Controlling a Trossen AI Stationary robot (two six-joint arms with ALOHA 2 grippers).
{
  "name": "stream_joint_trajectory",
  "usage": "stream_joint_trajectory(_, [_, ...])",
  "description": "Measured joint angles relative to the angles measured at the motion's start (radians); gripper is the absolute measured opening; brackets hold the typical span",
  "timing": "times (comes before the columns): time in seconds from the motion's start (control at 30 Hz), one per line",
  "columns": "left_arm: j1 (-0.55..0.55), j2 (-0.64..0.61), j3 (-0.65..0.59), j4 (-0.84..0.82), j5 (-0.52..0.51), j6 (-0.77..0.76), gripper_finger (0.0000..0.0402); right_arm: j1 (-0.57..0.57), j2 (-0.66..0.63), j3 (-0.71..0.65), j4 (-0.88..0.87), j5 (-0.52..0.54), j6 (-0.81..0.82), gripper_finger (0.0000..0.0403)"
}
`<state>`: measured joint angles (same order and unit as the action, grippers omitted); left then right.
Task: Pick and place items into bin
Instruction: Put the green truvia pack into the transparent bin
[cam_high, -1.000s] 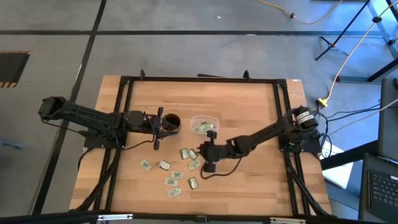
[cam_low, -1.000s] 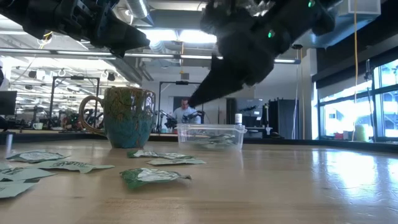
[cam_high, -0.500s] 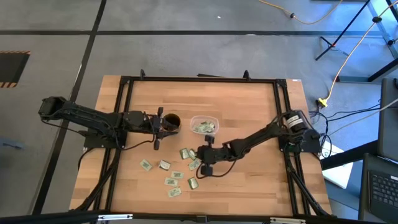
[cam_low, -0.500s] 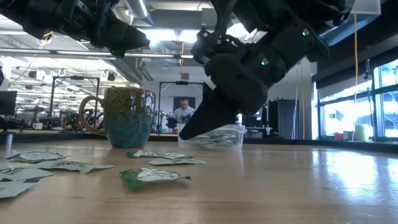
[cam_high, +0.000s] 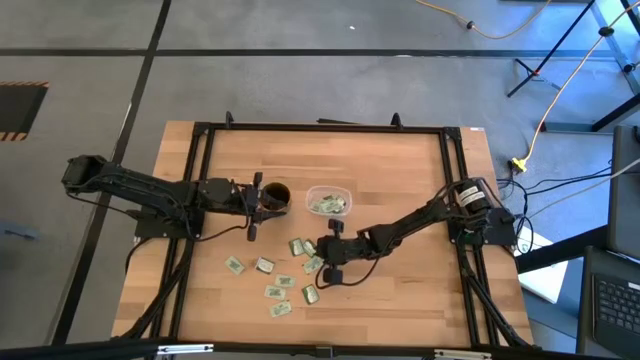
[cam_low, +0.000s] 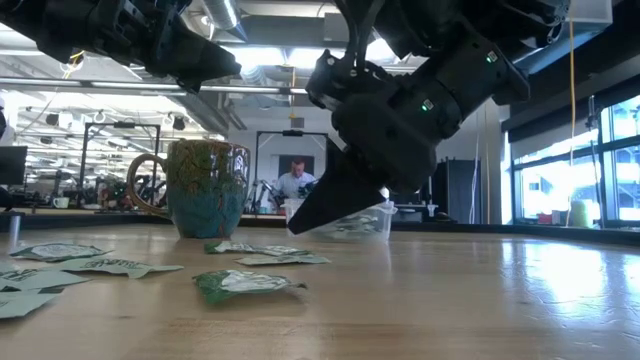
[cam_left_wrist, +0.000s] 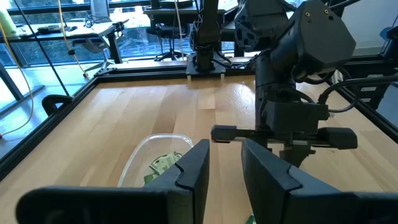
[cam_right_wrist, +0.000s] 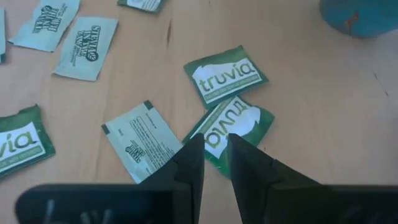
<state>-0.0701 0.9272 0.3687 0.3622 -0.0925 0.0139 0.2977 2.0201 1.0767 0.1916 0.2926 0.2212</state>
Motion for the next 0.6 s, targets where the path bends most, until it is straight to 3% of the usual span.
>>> stream_joint_trajectory(0.4, [0.000,0.000,0.000,0.000,0.000,0.000,0.0088,0.000,0.000,0.000,-0.001,0.002,-0.020,0.0077])
stream_joint_trajectory(0.6, [0.000,0.000,0.000,0.000,0.000,0.000,0.0088,0.000,0.000,0.000,-0.001,0.002,-0.020,0.0121])
